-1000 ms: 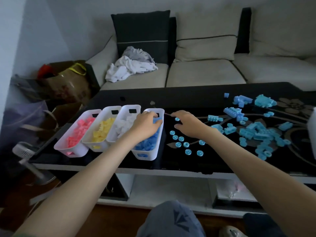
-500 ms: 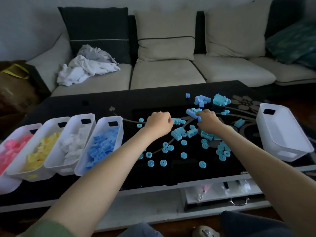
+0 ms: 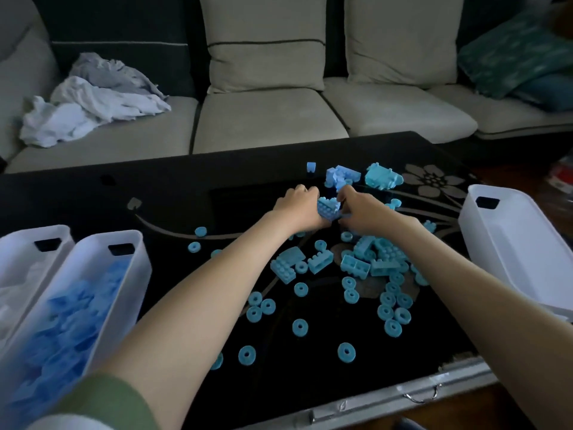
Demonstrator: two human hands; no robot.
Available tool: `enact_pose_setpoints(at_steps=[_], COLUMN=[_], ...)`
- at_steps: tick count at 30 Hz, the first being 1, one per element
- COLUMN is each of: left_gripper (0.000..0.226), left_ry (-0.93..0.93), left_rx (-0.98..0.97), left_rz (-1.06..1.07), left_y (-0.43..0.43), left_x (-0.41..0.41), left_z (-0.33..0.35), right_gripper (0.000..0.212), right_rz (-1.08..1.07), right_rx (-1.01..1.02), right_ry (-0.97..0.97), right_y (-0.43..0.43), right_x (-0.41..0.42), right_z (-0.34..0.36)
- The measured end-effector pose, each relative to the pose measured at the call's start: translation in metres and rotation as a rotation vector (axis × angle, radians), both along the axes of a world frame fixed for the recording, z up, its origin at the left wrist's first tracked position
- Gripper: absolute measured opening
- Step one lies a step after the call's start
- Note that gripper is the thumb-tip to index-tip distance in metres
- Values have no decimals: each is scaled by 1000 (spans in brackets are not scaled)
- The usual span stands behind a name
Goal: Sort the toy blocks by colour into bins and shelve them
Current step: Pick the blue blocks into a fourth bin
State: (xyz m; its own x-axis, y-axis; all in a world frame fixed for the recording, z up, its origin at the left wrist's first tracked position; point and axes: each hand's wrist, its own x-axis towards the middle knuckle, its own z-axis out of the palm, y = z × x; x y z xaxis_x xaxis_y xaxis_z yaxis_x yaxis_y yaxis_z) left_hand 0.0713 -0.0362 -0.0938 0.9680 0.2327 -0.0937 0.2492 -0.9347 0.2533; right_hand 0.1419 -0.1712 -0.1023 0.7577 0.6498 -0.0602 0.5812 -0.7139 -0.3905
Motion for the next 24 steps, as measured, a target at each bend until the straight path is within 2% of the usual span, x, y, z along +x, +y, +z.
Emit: enact_pose_setpoints(at_steps=[2,5,8,14,22,24], left_gripper=[62,50,52,56,39,36], left_ry=[8,-33,-41,-27,-63,-80], left_rx=[-39,-114,-114,-98,-27,-19], left_rz=[1,24,50,77,31,12], left_y=[-3,-2,-5,-15,-25,-27], left_x=[8,10,3,-20,-43,-45], left_z=[-4,-8,-7,-4,-5,-4], right_gripper=[29,27,23,15,26,23], right_rz=[4,31,55,-15,11,16], right_rx=[35,-22,-64,142,-176,-238], right_ry=[0,-2,-28,-46,7,-11], right_y=[-6,-10,-12,-19,-29,-29], right_x=[5,7,8,3,-12,-17], right_z=[0,0,-2,11,17,18])
